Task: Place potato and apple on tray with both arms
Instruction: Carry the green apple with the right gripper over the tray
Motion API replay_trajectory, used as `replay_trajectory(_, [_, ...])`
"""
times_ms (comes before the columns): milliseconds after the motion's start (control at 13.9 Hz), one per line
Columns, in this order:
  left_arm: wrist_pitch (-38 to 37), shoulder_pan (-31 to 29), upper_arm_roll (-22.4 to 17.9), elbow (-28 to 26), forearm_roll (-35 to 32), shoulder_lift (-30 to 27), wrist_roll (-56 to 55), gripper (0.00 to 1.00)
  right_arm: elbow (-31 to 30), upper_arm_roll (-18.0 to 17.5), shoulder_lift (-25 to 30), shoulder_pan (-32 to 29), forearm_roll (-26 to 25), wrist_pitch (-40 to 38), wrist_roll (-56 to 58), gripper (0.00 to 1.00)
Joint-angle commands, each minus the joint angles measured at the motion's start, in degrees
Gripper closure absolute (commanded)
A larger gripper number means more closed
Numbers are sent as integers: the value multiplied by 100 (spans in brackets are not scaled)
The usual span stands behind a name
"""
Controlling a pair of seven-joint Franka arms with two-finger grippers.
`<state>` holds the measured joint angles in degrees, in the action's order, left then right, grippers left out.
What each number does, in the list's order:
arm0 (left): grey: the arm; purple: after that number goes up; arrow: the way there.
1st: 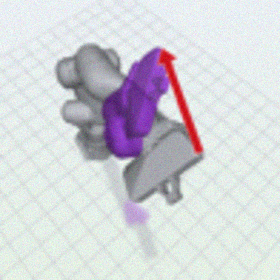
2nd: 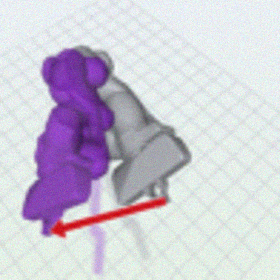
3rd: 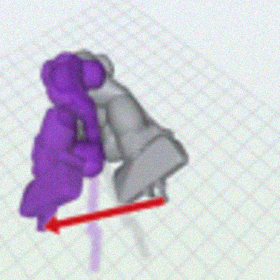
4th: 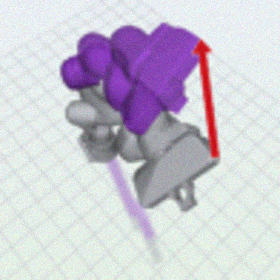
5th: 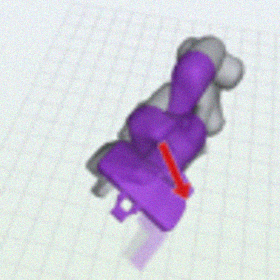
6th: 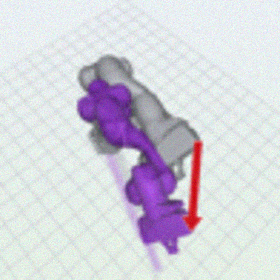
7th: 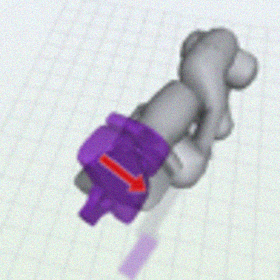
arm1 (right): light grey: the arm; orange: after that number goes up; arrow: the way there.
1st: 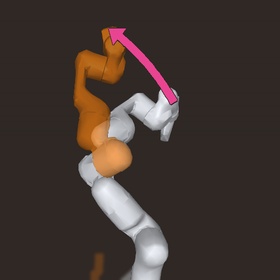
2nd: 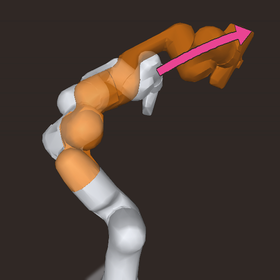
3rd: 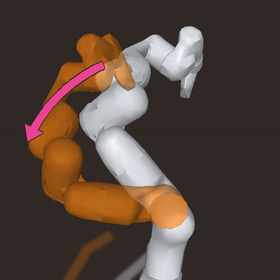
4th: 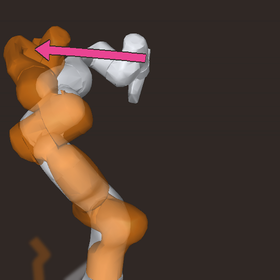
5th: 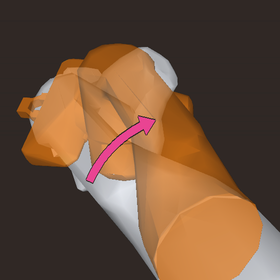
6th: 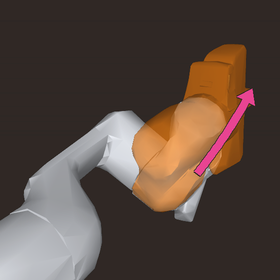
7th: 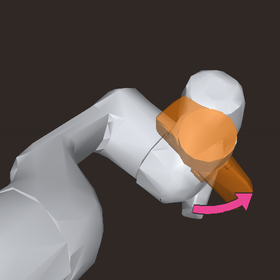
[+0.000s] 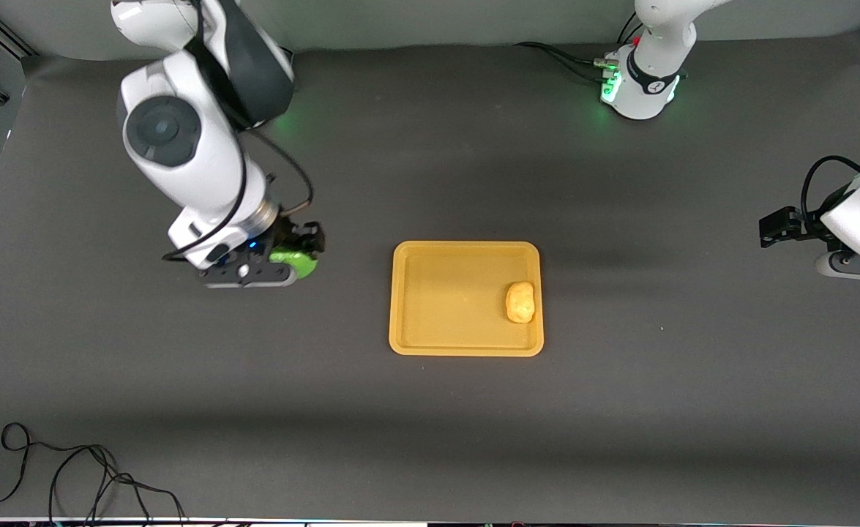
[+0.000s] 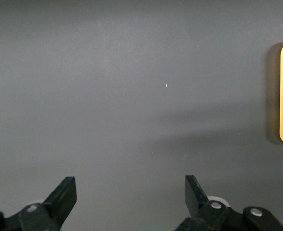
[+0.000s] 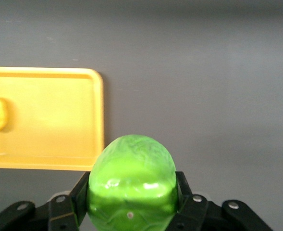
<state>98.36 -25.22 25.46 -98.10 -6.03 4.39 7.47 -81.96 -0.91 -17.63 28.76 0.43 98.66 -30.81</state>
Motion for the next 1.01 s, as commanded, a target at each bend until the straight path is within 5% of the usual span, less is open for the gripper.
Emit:
replay_trajectory(0, [-10, -36, -41, -263, -4, -219, 184, 0, 960, 29, -722, 813, 10, -189, -1063, 42])
replay_trajectory(433, [-299, 8, -349, 263, 560, -26, 229, 0, 2816, 38, -2680, 1992, -25, -58, -2631, 42])
replay_trajectory(938, [-309, -10, -358, 554, 383, 44, 229, 0, 2773, 187, -4001, 1897, -342, 1532, -2632, 42])
